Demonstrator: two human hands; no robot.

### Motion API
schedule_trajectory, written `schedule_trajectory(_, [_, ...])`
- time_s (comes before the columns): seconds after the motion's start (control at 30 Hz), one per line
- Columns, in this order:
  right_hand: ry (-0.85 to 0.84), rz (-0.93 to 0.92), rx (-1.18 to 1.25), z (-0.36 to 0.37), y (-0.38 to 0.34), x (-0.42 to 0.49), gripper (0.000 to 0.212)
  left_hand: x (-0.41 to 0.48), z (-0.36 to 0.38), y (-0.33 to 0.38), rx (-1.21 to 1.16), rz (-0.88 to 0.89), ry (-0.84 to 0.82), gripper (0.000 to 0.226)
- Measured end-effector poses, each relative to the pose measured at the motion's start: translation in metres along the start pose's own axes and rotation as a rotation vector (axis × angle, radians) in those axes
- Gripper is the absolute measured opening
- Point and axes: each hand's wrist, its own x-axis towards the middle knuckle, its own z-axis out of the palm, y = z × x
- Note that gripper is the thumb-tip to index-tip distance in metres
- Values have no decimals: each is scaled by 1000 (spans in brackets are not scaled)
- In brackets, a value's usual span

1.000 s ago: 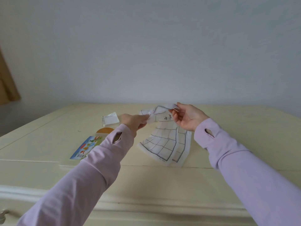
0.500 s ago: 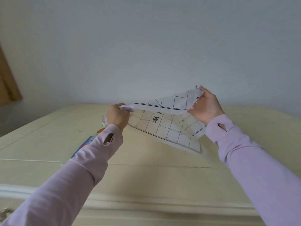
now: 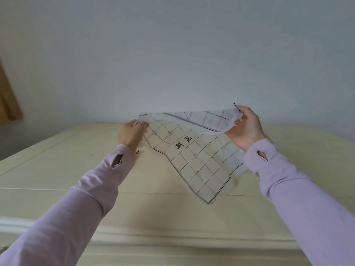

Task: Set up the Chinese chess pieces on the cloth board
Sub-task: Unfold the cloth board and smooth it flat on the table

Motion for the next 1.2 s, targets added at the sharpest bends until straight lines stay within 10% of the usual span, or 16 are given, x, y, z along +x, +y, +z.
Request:
schedule_trajectory(0.27, [-224, 21, 198, 9, -10, -11, 27, -3, 3, 2, -419, -97, -169, 17])
schedule_trajectory(0.67, [361, 212, -143, -24, -2, -14, 12, -8, -22, -13, -297, 137, -412, 32])
schedule_trajectory(0.8, [365, 195, -488, -27, 1, -15, 19, -10, -28, -8, -300, -50, -440, 43])
schedule_trajectory(1.0, [172, 80, -1401, -30, -1, -30, 39, -23, -33, -4, 318, -284, -871, 66])
schedule_trajectory(1.2, [143, 81, -2034, -36, 3, -38, 35, -4, 7, -24, 338, -169, -524, 24])
